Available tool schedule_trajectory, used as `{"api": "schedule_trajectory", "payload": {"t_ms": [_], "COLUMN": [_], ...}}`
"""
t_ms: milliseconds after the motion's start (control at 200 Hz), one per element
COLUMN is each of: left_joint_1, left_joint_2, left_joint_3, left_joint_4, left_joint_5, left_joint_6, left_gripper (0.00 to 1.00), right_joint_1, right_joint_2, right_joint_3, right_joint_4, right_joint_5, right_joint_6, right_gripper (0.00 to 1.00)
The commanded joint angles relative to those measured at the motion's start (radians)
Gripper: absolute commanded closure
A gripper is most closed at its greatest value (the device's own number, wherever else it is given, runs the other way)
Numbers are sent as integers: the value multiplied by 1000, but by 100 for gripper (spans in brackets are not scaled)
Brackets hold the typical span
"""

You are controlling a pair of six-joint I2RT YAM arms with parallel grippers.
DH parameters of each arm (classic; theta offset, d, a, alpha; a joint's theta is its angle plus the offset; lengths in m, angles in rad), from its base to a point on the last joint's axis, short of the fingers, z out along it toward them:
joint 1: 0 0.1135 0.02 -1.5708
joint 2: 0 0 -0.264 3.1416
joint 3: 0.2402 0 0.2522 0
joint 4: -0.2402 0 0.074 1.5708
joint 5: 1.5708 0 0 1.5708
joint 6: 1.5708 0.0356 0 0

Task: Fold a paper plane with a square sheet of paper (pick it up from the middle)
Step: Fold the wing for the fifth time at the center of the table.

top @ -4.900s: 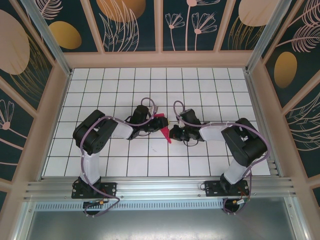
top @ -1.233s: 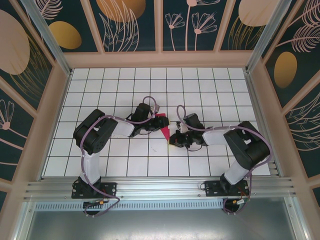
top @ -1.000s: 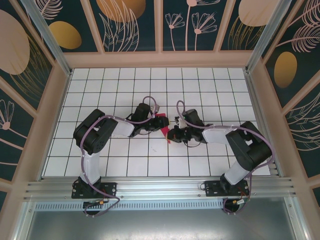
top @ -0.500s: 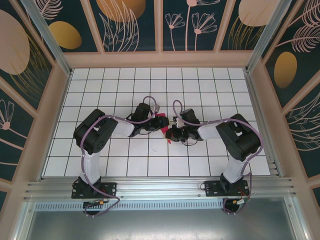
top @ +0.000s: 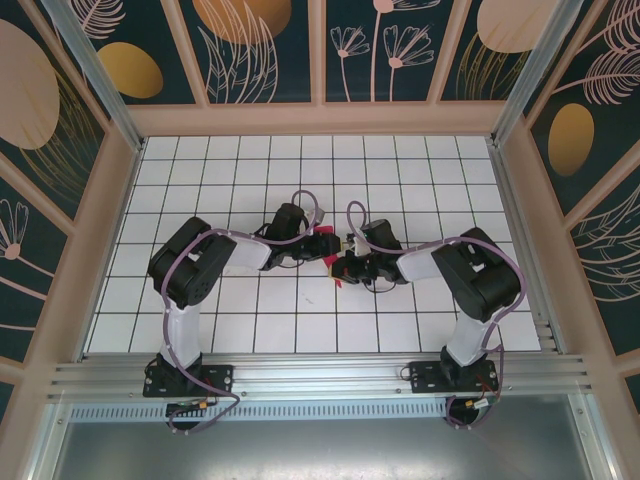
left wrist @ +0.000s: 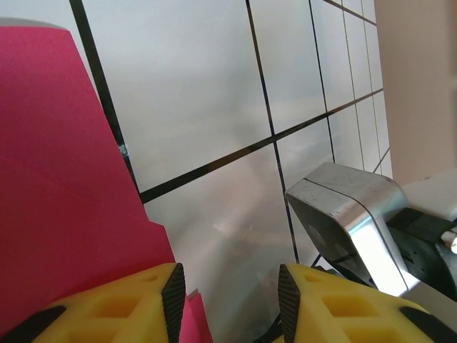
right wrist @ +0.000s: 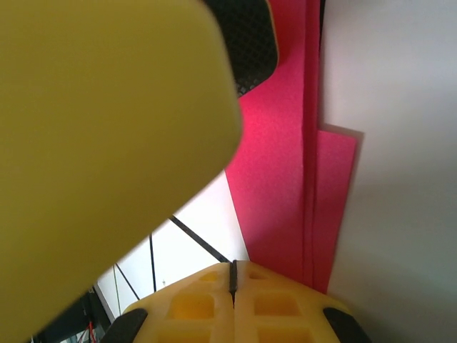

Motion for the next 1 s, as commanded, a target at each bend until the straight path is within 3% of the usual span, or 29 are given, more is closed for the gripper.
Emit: {"api": "schedule_trajectory", "payload": {"t_ms": [0,996], "left_joint_1": [41,110], "left_joint_2": [44,100], "left_joint_3": [7,78], "left_joint_4": [-29,-8], "left_joint_5": [-73,-63], "left_joint_6": [53,36], "left_gripper": [57,50], "right_joint_1": [-12,-15], "right_joint_2": [65,63], "right_joint_3": [-63,-58], "right_joint_4": [-197,-205], "right_joint_5": [88,98], "right_joint_6": [-28,-26], "right_gripper": [100,100]}}
